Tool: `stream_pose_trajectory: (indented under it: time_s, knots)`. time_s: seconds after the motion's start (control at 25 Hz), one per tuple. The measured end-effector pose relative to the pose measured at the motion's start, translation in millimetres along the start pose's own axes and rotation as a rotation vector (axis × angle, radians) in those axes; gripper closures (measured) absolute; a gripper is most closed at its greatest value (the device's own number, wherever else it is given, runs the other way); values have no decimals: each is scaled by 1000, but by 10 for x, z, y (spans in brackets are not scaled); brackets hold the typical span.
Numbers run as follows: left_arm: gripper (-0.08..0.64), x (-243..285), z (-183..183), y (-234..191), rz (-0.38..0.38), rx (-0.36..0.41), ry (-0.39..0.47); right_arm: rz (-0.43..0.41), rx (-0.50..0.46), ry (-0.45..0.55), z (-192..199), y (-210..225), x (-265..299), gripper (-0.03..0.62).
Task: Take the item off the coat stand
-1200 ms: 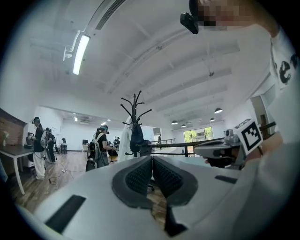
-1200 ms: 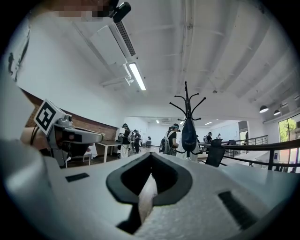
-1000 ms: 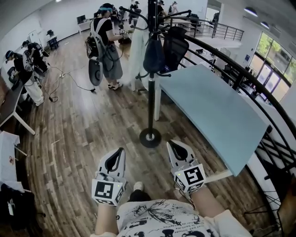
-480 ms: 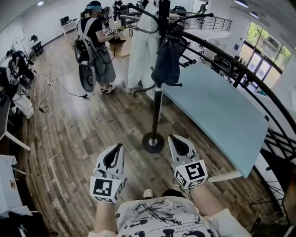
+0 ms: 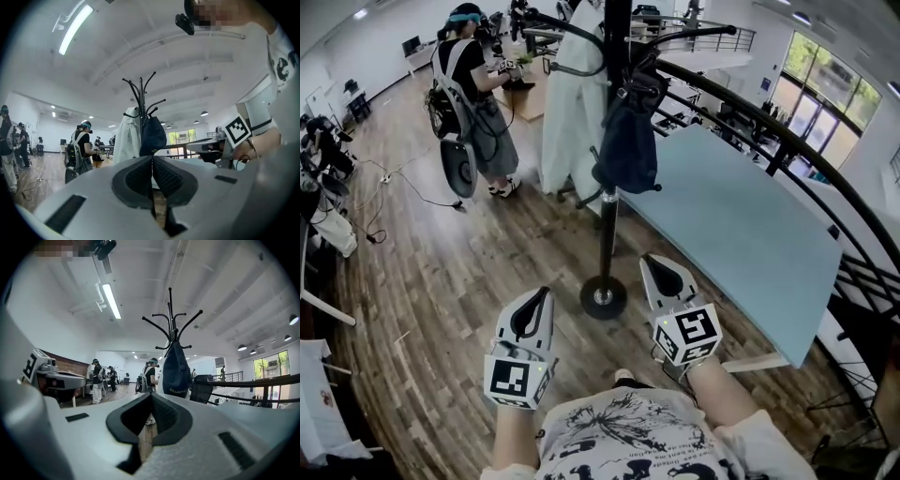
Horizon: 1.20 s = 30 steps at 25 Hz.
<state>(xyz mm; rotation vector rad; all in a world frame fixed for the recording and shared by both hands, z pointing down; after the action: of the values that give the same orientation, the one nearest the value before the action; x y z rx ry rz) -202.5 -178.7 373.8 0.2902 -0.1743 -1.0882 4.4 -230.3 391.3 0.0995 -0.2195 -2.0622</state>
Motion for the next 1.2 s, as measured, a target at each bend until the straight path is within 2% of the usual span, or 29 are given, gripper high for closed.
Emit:
stream_pose_trajectory:
  time_s: [0.08,0.28,0.44,0.64,0.96,1.08,1.12,1.2]
  knots:
    - [555,132,-24,-17,-7,-4,7,-12,-38,7,-122,94,131,600]
    - [555,456,-51,20,7,19,8,-26,-153,36,-474,325,511,447]
    - [555,657,-48,70,9,25,-8,8,-145,73,-749,604,840,338]
    - [555,770,-49,-4,-27,24,-20,-17,-103,45,-883,754,1273,250]
    - [555,855,13,37,-16,40,-44,-53,-10,23,-861,875,1677,257]
    - [555,844,59,37,-18,28,-55,-49,-29,14,-845,871,1730,326]
    - [555,838,80,31,-20,24,-56,-40,-33,17,-843,877,1731,390]
    - [555,836,89,5,-25,18,-57,-19,-41,31,-857,904,1715,468]
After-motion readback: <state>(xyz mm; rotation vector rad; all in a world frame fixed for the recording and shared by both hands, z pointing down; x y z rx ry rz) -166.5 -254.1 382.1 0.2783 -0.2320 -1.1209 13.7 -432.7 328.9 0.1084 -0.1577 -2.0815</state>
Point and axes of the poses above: the fingertips, and each gripper's own axes: x forward along the fingers, y to its right, z out of its underside, the point moved 4 cm from there along -x, backward along the fingers, and after that the axes turned 14 degrees about x, right-handed, at the moved point
